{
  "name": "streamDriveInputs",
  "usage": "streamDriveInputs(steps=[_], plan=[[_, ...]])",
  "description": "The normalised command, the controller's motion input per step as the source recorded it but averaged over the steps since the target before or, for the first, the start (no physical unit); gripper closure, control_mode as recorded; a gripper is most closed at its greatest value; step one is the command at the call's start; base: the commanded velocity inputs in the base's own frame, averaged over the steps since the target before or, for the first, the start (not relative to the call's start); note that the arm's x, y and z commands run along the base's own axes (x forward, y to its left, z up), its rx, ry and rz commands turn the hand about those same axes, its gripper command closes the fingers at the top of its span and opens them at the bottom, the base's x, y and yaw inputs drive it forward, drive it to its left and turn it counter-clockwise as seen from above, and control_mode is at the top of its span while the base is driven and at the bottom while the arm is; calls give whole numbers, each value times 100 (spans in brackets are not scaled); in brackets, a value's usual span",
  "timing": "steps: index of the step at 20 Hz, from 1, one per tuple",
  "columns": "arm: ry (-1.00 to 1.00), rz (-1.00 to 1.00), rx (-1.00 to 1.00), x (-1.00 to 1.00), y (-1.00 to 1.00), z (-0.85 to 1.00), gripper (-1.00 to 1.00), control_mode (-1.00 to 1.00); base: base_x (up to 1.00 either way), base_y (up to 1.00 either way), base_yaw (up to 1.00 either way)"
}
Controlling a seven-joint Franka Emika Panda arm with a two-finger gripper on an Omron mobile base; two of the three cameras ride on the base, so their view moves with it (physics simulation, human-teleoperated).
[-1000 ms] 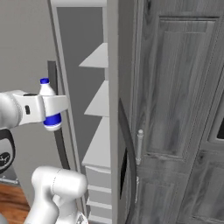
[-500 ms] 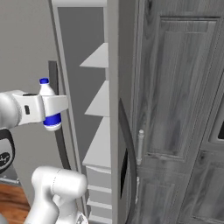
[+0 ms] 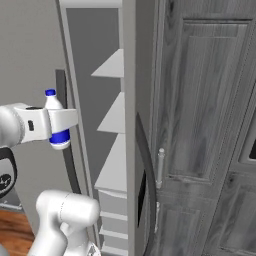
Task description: Take the bottled waters from the counter and place them in the freezer to freeze. Close the freezer door after placing the bottles.
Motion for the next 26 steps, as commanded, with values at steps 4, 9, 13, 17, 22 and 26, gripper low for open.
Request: streamDriveInputs(steps=[4,9,13,17,22,26], plan=[[-1,19,1,11,-1,-1,100,-100,6,0,3],[0,31,7,9,0,-2,100,-100,0,0,0],[0,14,15,34,0,13,100,-100,0,0,0],[0,-6,14,40,4,31,100,-100,0,0,0],[0,-34,6,65,5,3,100,-100,0,0,0],[-2,-29,0,44,-1,0,100,-100,0,0,0]])
